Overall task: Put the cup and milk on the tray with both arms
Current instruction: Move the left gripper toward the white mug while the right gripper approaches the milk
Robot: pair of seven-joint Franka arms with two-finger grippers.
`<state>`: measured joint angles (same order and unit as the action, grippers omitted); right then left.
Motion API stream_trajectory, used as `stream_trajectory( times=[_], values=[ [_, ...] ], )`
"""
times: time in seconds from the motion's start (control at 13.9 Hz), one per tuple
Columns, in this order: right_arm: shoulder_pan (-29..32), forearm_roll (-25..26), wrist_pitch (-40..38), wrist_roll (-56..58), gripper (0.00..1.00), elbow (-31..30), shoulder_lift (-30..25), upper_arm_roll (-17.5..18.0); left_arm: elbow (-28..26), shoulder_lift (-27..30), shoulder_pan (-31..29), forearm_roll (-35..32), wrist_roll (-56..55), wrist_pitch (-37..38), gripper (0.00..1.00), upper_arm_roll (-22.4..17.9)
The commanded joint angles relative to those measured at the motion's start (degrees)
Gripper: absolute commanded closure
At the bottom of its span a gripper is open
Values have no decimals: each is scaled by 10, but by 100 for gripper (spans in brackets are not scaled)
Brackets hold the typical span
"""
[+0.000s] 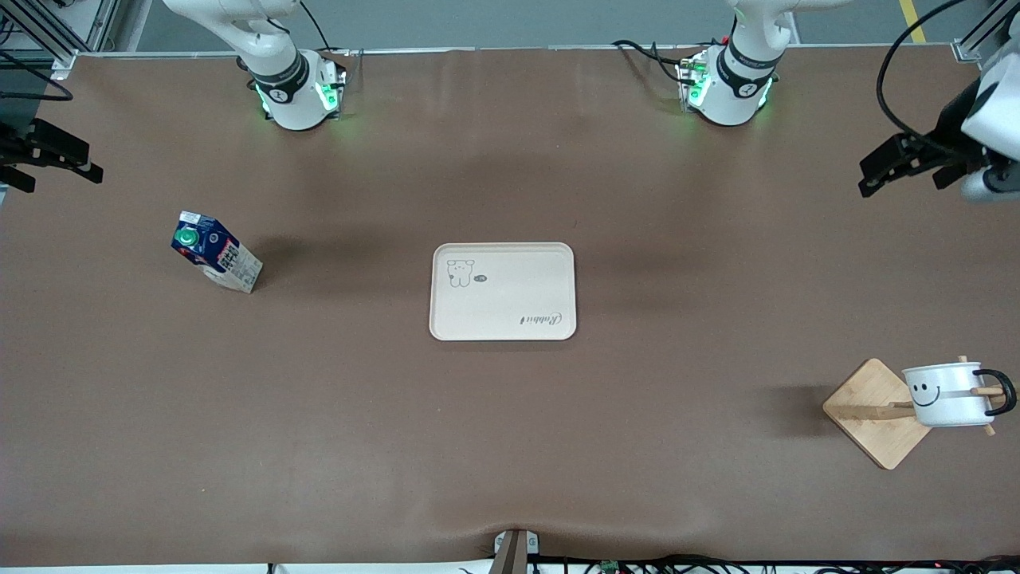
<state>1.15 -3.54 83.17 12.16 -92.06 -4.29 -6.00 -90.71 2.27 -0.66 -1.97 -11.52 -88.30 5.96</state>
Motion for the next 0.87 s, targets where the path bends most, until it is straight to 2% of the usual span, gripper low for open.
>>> stream_trajectory(
  times=[0.0,0.43,0.79],
  values=[
    [10,1,-3,-6,0,12,11,4,-30,-8,1,-44,-38,-57,0,6],
    [18,-1,-6,-6,0,15,16,4,-131,-9,-5,-72,-96,-254,0,5],
    [19,10,4,-2,0,16,40,4,-205,-20,-55,-104,-99,-404,0,6]
  ],
)
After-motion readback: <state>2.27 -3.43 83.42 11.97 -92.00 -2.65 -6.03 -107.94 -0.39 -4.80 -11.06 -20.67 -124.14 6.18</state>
